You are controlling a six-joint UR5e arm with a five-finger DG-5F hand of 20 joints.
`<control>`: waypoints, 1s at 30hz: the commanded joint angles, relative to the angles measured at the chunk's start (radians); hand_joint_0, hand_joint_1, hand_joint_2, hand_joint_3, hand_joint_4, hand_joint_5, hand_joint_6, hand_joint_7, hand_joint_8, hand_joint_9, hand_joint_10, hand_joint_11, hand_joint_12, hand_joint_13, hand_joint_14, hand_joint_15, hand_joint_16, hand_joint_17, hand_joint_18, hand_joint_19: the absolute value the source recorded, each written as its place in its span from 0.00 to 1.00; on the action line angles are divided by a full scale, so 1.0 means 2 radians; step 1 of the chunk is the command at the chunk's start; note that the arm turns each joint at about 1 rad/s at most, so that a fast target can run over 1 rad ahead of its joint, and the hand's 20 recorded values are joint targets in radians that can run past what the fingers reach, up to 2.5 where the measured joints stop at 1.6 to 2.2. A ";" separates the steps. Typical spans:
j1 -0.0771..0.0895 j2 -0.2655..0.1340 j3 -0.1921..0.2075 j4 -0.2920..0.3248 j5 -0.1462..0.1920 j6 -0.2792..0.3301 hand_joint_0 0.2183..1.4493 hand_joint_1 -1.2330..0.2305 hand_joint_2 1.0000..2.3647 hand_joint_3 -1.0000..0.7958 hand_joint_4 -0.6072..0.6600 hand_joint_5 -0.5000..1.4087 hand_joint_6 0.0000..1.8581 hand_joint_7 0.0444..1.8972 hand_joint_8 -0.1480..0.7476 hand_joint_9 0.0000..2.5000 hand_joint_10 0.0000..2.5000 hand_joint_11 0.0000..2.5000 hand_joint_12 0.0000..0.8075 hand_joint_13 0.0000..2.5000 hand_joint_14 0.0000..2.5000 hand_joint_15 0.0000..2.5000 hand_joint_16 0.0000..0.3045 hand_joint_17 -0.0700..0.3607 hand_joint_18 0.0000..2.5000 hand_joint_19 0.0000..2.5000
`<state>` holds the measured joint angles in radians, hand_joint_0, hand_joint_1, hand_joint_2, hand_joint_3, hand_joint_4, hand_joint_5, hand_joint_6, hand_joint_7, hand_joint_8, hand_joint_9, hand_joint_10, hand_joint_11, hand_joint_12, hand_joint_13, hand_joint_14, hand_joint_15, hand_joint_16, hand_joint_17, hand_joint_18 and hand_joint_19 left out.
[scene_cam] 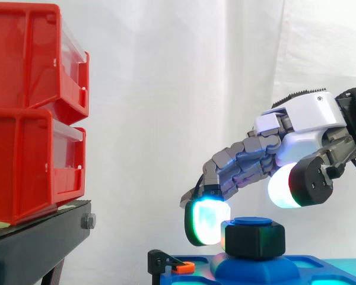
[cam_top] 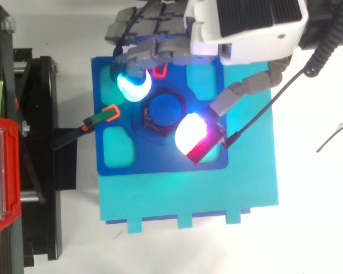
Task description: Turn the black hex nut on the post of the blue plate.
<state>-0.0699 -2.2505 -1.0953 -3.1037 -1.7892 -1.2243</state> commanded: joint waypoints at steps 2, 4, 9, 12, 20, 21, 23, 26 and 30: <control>-0.007 0.000 0.000 0.006 -0.010 -0.001 0.19 0.53 0.00 0.28 0.65 0.16 0.27 0.53 0.46 0.12 0.00 0.00 0.48 0.09 0.00 0.00 0.20 0.47 0.04 0.06; -0.008 -0.001 0.000 0.008 -0.012 -0.001 0.19 0.53 0.00 0.28 0.65 0.16 0.27 0.53 0.46 0.12 0.00 0.00 0.48 0.09 0.00 0.00 0.20 0.47 0.04 0.05; -0.010 0.000 0.005 0.010 -0.016 -0.001 0.19 0.53 0.00 0.28 0.65 0.16 0.27 0.53 0.46 0.12 0.00 0.00 0.48 0.09 0.00 0.00 0.20 0.47 0.04 0.06; -0.006 0.000 0.018 0.004 -0.014 0.000 0.19 0.53 0.00 0.28 0.65 0.16 0.27 0.53 0.46 0.12 0.00 0.00 0.48 0.09 0.00 0.00 0.20 0.47 0.04 0.06; 0.012 0.000 0.030 -0.005 0.021 0.003 0.19 0.53 0.00 0.28 0.65 0.16 0.27 0.53 0.46 0.12 0.00 0.00 0.48 0.09 0.00 0.00 0.20 0.47 0.04 0.06; 0.019 0.000 0.030 -0.005 0.031 0.003 0.19 0.53 0.00 0.28 0.65 0.16 0.27 0.53 0.46 0.12 0.00 0.00 0.48 0.09 0.00 0.00 0.20 0.47 0.04 0.06; 0.023 0.000 0.031 -0.004 0.038 0.003 0.19 0.53 0.00 0.28 0.65 0.16 0.27 0.53 0.46 0.12 0.00 0.00 0.48 0.09 0.00 0.00 0.20 0.47 0.04 0.06; 0.031 -0.001 0.031 -0.004 0.049 0.002 0.19 0.53 0.00 0.28 0.65 0.16 0.27 0.53 0.46 0.12 0.00 0.00 0.48 0.08 0.00 0.00 0.20 0.48 0.03 0.06; 0.046 -0.001 0.030 -0.006 0.072 0.002 0.18 0.55 0.00 0.28 0.64 0.16 0.27 0.53 0.45 0.10 0.00 0.00 0.49 0.05 0.00 0.00 0.20 0.48 0.01 0.07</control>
<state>0.0058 -2.2509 -1.0350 -3.1140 -1.6718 -1.2192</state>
